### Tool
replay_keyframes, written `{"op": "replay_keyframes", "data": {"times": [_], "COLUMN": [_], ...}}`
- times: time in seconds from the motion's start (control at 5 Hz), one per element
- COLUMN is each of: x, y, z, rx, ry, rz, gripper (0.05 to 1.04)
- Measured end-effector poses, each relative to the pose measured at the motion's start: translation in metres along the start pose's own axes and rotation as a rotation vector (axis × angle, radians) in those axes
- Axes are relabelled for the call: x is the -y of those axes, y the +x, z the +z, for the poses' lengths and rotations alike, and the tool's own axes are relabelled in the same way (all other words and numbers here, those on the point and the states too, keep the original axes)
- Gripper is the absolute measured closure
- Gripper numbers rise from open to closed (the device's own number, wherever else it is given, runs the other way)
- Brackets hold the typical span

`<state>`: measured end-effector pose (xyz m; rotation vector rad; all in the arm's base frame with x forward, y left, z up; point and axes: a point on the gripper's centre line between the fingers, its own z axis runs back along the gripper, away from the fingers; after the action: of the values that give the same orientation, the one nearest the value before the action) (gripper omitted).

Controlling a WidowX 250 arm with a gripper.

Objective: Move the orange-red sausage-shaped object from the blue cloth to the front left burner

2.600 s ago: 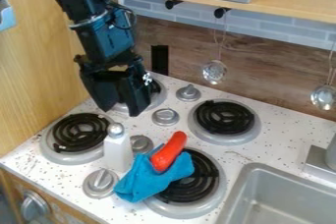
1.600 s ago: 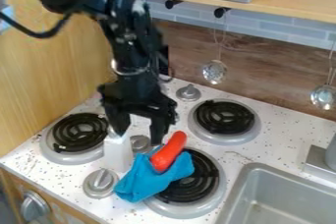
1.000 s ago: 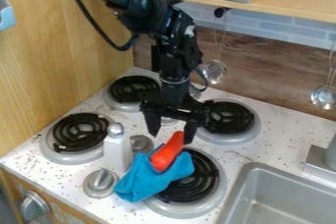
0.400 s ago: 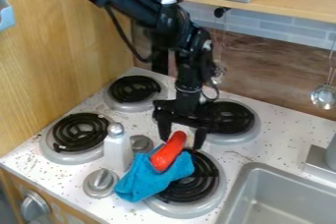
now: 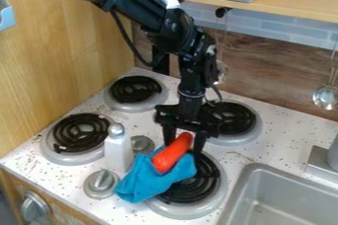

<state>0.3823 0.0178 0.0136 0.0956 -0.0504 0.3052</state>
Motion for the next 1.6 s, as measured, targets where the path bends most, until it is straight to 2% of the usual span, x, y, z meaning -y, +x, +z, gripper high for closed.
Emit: {"op": "replay_keyframes", "data": {"times": [0.2, 0.4, 0.6, 0.8, 1.0, 1.2, 1.4, 1.6], "x": [0.0, 0.003, 0.01, 0.015, 0.02, -0.003, -0.031, -0.054], "y": [-0.001, -0.002, -0.003, -0.001, 0.003, 0.004, 0.01, 0.003], "z": [0.0, 0.001, 0.005, 0.028, 0.046, 0.051, 0.077, 0.095], "rx": [-0.004, -0.014, -0.034, -0.009, -0.011, -0.037, 0.036, 0.064], "ry": [-0.001, -0.019, -0.059, -0.116, -0.171, -0.167, -0.201, -0.287], "rz": [0.002, -0.003, 0.003, -0.004, -0.035, -0.039, -0.078, -0.094], "gripper": [0.534, 0.534, 0.534, 0.534, 0.534, 0.534, 0.534, 0.534]}}
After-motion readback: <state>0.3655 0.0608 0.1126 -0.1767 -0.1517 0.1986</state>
